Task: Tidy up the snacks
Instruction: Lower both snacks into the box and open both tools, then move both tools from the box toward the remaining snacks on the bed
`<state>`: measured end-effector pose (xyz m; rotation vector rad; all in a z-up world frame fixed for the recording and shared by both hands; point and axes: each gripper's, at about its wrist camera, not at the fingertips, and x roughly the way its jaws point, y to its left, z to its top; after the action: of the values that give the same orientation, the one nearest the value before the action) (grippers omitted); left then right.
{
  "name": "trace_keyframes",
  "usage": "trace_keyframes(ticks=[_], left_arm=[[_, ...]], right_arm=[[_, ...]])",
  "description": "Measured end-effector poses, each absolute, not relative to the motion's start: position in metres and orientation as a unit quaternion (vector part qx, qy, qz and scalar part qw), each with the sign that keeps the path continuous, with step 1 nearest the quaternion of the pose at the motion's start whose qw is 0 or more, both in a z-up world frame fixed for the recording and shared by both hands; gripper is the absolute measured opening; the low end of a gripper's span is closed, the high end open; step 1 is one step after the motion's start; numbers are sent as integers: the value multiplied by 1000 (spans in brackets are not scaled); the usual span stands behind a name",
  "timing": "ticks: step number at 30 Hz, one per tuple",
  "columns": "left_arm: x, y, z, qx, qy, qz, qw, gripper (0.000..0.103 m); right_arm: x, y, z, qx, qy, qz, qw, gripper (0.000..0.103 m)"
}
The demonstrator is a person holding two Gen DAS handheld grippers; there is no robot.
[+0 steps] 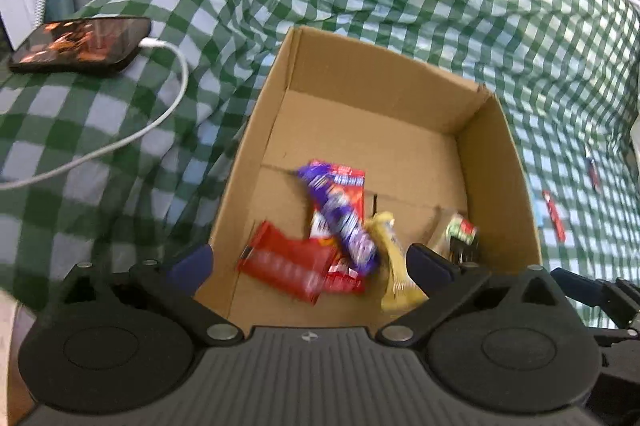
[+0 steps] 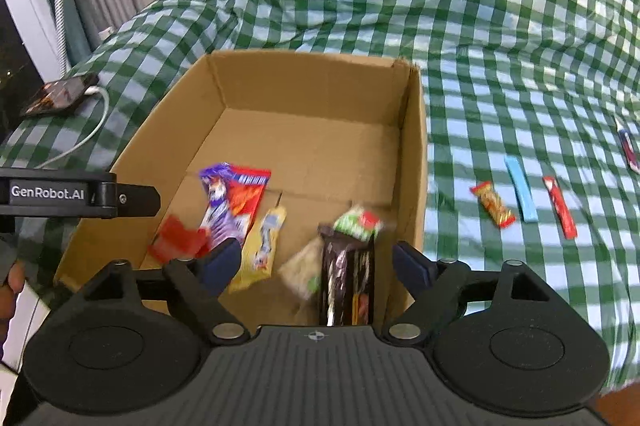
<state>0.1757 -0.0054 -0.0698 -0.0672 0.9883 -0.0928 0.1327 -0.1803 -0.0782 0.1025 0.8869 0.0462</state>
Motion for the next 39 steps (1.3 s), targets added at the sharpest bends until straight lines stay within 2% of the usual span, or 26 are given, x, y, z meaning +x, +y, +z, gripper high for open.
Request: trace_keyframes(ticks=[14,23,39], left_arm=[[93,-3,-40,-10,456,-27,889,103],[54,-12,-26,5,435,-32,900,103],[31,-25,-11,22,412,-39,910,103]], right_arm=[[51,-158,-49,49,425,47,903,94],[20,-159,-31,50,395,44,916,95],[-13,-169,-20,60,370,38,926,96]])
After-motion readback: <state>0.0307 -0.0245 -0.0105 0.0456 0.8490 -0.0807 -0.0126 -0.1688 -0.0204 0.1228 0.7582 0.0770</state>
